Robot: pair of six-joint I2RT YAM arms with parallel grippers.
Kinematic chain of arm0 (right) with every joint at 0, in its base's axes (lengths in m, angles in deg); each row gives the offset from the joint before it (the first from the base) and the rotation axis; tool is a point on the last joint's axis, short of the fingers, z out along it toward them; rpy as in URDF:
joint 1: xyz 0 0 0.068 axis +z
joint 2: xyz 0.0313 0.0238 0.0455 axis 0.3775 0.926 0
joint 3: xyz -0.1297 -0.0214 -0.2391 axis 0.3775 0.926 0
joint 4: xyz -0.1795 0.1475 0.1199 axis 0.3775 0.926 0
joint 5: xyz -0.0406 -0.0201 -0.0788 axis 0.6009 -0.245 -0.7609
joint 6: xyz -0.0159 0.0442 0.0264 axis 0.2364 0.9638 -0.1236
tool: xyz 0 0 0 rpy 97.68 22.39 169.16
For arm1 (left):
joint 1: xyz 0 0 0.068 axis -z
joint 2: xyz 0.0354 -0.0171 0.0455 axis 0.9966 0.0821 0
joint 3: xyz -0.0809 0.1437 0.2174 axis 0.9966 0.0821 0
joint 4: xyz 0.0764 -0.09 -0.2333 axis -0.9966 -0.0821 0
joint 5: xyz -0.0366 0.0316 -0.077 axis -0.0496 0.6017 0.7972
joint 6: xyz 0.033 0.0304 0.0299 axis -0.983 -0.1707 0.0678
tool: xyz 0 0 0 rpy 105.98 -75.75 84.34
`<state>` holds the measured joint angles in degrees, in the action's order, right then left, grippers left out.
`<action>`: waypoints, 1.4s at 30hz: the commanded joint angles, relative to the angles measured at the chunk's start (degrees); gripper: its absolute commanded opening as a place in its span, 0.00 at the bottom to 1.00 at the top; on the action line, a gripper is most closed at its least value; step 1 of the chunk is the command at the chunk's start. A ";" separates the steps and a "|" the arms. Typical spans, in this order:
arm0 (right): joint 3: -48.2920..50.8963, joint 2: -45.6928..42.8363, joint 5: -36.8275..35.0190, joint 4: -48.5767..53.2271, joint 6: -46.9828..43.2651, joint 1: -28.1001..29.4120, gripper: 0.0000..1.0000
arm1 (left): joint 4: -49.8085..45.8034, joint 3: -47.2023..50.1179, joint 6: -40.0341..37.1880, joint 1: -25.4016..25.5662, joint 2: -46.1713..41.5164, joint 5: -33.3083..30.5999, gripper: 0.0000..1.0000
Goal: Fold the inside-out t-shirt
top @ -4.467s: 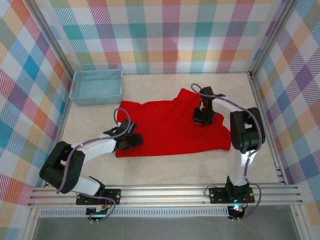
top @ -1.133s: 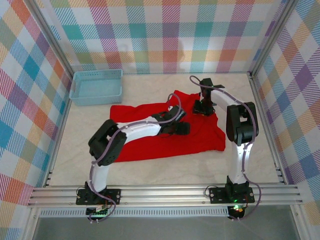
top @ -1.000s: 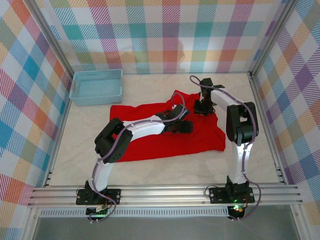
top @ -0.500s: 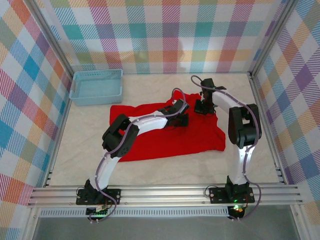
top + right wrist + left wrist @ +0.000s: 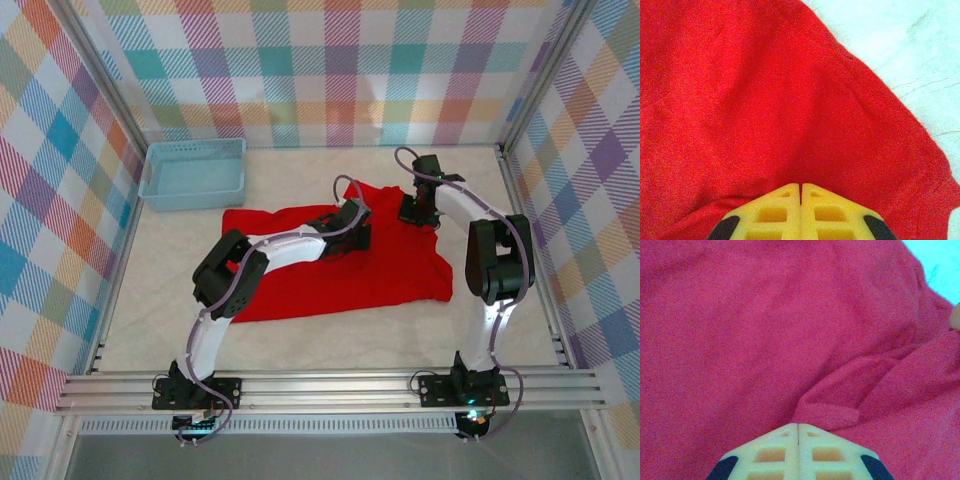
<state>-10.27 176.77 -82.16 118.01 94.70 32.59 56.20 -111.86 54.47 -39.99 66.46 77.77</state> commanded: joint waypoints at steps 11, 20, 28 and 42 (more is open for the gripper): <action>-1.01 0.83 -0.07 -1.48 0.94 -0.57 0.26 | 3.69 2.76 7.00 -2.93 -2.13 -3.62 0.15; 0.76 -2.40 0.39 -2.45 -0.60 -0.48 0.41 | -1.51 2.59 3.97 -3.07 -4.79 -5.11 0.66; 5.37 -6.65 5.76 -4.87 -1.70 1.92 0.51 | -4.83 18.10 -0.29 -4.22 -19.21 -7.01 0.78; 20.38 -6.79 4.76 -7.92 10.65 1.02 0.53 | 4.95 46.36 12.62 -2.09 -30.97 -1.74 0.81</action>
<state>6.61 171.59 -74.99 109.51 100.60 35.22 59.59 -68.76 62.33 -43.47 35.82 73.91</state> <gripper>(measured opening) 0.525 0.806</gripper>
